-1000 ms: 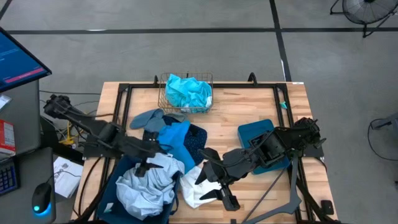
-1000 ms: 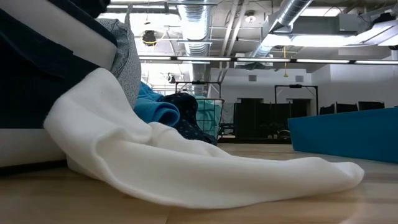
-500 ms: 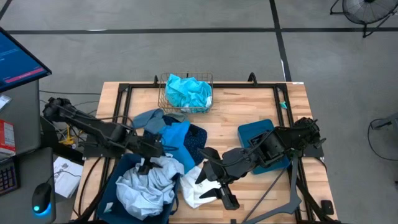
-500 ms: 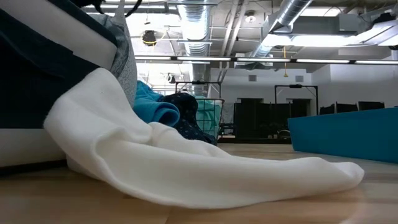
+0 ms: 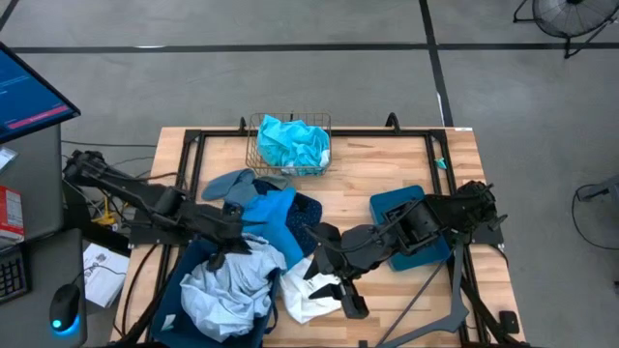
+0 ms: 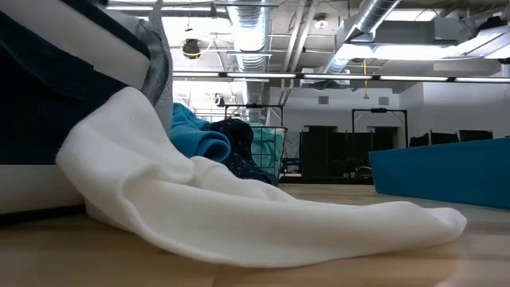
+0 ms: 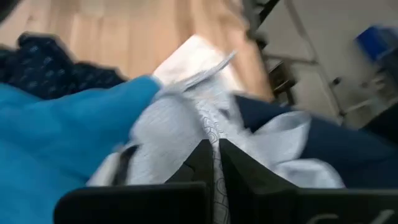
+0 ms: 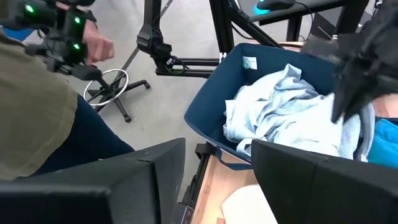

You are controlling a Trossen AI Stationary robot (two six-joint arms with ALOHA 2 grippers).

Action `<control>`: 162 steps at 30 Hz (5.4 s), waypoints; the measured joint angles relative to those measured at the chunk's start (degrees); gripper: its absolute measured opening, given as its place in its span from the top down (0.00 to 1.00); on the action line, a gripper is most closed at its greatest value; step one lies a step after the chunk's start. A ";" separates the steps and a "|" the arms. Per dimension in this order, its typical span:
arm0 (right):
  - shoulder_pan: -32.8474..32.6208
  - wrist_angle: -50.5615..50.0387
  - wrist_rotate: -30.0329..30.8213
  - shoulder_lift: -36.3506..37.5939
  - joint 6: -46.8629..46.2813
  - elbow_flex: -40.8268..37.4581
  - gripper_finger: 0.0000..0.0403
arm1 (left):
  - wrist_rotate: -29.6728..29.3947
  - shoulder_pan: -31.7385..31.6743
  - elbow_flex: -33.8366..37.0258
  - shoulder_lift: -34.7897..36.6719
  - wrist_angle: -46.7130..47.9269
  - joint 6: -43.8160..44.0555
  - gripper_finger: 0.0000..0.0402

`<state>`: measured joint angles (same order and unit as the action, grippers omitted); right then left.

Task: Pick & Place Cloths
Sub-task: Put the white patterned shirt into the dark blue laundry organizer, then put the dark blue shorts into the gold wire basket

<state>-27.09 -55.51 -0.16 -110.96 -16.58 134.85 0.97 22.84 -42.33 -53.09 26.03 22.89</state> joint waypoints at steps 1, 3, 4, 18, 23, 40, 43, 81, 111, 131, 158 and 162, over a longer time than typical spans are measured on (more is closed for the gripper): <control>0.06 -0.07 0.00 0.00 -0.02 0.00 0.56 | 0.14 1.00 -0.79 0.61 -0.05 1.08 1.00; 0.21 -0.40 0.00 0.00 0.01 0.00 0.57 | 0.87 3.44 -2.99 2.04 -0.01 3.49 1.00; 0.26 -0.59 0.00 0.00 -0.01 0.00 0.57 | 1.38 4.76 -4.38 2.41 -0.08 4.91 1.00; 0.69 -0.85 0.00 0.00 0.01 0.00 0.58 | 1.92 27.28 -11.26 -4.70 12.25 28.04 1.00; 0.67 -0.85 0.00 0.00 0.03 0.00 0.58 | 2.29 33.29 -9.08 -13.77 11.63 32.97 1.00; 1.79 -0.82 0.00 0.00 0.53 0.00 0.59 | -0.87 34.96 1.73 -32.18 2.02 37.53 0.95; 1.75 -0.82 0.00 0.00 0.53 0.00 0.59 | 1.02 34.23 1.96 -30.35 1.88 37.58 0.88; 2.95 -1.50 -1.55 0.00 -2.43 0.00 0.57 | -26.88 -9.84 1.92 -2.23 8.17 3.32 0.42; 8.44 -3.22 -1.31 0.02 -2.96 0.00 0.58 | -15.12 -13.03 -0.54 -10.23 5.91 1.51 0.99; 20.02 4.89 10.93 -1.53 12.64 -0.08 0.36 | -21.59 -13.23 -8.52 13.64 5.23 -11.58 1.00; 28.60 17.54 -0.02 -16.57 22.64 -0.13 0.28 | -23.51 -18.44 -8.68 8.64 -8.34 -14.54 1.00; 28.65 18.21 0.39 -16.37 23.64 -0.32 0.59 | -23.03 -18.36 -8.69 8.31 -9.14 -14.54 1.00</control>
<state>1.57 -37.30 0.23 -127.33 7.06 134.53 -22.06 4.48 -51.02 -44.77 16.90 8.35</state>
